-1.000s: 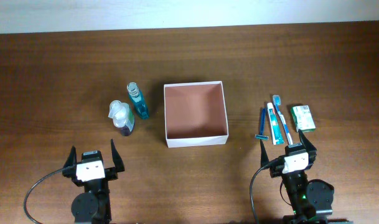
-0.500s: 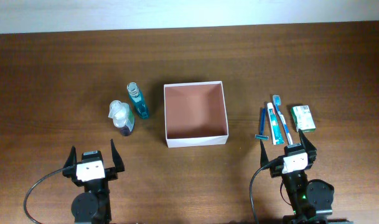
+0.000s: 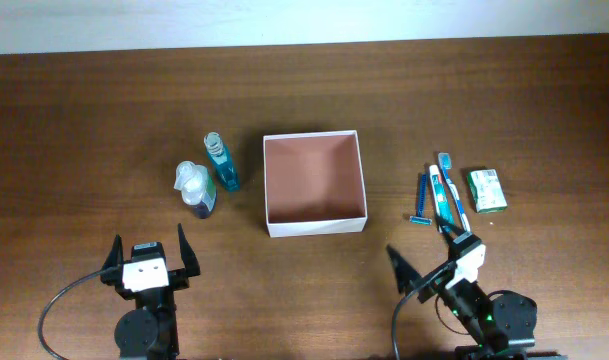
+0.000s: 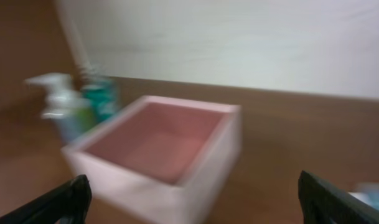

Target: Pack container

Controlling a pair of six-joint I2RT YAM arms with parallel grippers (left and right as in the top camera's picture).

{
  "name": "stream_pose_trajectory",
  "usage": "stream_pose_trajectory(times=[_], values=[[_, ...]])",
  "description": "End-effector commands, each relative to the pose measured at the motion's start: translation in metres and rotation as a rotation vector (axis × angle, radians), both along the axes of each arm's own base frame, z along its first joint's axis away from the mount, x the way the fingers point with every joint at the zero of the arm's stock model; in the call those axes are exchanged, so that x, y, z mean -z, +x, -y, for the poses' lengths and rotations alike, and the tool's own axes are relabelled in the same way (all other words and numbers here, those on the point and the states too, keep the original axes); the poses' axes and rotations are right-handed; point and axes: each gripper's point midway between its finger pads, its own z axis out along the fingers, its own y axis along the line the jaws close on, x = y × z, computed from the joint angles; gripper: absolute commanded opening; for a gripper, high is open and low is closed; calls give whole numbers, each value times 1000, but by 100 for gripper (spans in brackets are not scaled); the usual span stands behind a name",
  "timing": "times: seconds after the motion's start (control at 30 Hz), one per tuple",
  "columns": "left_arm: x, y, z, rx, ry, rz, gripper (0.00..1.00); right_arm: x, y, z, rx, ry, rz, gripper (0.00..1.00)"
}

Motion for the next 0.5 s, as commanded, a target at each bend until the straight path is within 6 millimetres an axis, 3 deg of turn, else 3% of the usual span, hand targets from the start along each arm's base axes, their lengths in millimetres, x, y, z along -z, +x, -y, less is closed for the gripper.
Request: stream_pose_trajectory(times=[0.0, 0.27, 0.47], values=[[1, 0, 1, 11, 15, 4, 99, 0, -26, -30, -223, 164, -125, 99], [1, 0, 1, 11, 15, 4, 99, 4, -46, -46, -365, 218, -216, 98], [1, 0, 1, 11, 15, 4, 99, 4, -47, -46, -371, 217, -217, 98]])
